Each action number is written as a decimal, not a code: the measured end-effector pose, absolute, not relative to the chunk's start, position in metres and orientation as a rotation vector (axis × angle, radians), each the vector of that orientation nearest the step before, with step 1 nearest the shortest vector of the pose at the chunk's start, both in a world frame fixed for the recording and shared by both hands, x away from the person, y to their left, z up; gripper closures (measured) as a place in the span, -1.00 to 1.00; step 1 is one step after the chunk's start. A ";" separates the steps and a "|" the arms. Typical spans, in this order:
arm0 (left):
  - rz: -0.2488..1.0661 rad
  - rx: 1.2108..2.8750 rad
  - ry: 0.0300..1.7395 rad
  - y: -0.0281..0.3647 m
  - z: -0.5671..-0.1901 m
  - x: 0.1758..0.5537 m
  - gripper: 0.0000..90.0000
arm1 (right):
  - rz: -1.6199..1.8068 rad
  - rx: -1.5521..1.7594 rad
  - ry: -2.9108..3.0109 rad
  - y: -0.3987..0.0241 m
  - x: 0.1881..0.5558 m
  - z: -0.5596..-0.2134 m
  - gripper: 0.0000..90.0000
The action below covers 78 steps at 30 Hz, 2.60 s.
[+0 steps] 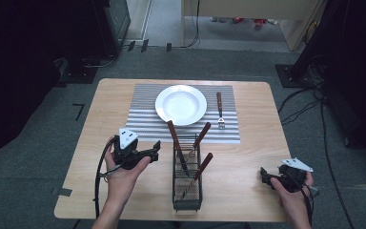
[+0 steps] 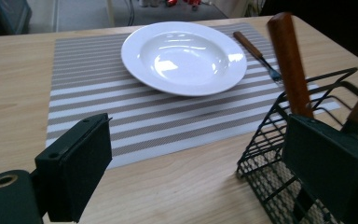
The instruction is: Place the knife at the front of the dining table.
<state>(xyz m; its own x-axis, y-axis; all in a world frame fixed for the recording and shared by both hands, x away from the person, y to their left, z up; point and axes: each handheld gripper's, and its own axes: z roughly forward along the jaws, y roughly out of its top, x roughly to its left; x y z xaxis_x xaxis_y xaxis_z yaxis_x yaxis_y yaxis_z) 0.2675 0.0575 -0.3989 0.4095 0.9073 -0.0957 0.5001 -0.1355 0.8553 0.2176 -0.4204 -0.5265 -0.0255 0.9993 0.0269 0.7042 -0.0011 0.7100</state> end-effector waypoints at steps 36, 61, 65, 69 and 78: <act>0.260 1.828 1.012 0.016 -0.401 0.304 0.50 | 0.772 1.754 1.787 -0.421 0.218 -0.526 -1.00; 0.164 1.730 0.912 0.022 -0.383 0.293 0.83 | 0.772 1.752 1.788 -0.421 0.218 -0.526 -1.00; 0.171 1.699 0.889 0.024 -0.375 0.290 0.83 | 0.771 1.753 1.788 -0.421 0.218 -0.526 -1.00; 0.190 1.677 0.863 0.027 -0.364 0.286 0.83 | 0.773 1.754 1.786 -0.421 0.218 -0.526 -1.00; 0.215 1.580 0.836 0.038 -0.336 0.278 0.83 | 0.773 1.755 1.785 -0.421 0.218 -0.526 -1.00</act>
